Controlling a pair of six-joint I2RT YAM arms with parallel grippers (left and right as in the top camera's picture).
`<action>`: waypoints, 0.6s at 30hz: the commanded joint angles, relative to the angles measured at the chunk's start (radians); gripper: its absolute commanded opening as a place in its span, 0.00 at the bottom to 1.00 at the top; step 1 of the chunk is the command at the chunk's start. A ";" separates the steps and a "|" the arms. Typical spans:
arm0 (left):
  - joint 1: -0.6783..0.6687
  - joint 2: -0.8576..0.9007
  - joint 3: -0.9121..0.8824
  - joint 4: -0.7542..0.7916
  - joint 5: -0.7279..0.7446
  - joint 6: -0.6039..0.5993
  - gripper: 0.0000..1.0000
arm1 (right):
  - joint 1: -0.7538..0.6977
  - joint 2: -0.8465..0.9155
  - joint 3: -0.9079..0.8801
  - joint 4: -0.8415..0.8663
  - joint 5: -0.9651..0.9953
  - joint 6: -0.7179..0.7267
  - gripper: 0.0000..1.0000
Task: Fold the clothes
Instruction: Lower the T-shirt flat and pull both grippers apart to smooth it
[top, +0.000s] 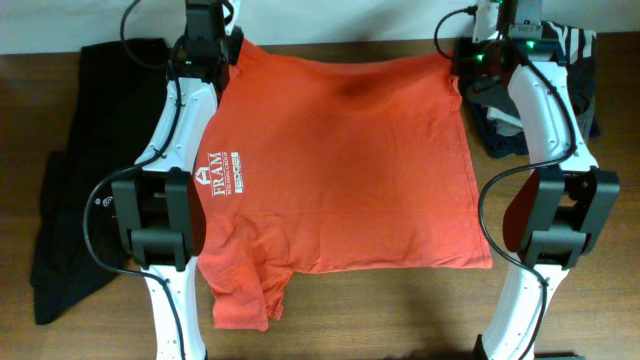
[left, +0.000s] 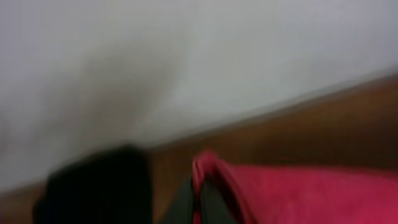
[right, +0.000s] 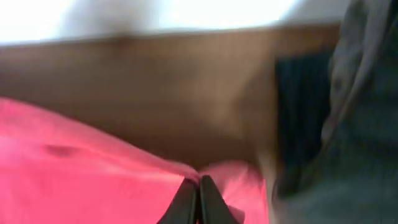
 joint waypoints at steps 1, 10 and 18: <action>0.005 -0.008 0.005 -0.132 -0.038 0.008 0.00 | -0.002 0.002 0.002 -0.073 0.018 0.000 0.04; 0.004 -0.085 0.005 -0.462 -0.037 0.008 0.01 | -0.023 -0.005 0.002 -0.281 0.010 0.001 0.04; 0.002 -0.169 0.005 -0.674 0.032 0.007 0.00 | -0.055 -0.045 0.004 -0.433 0.011 0.000 0.04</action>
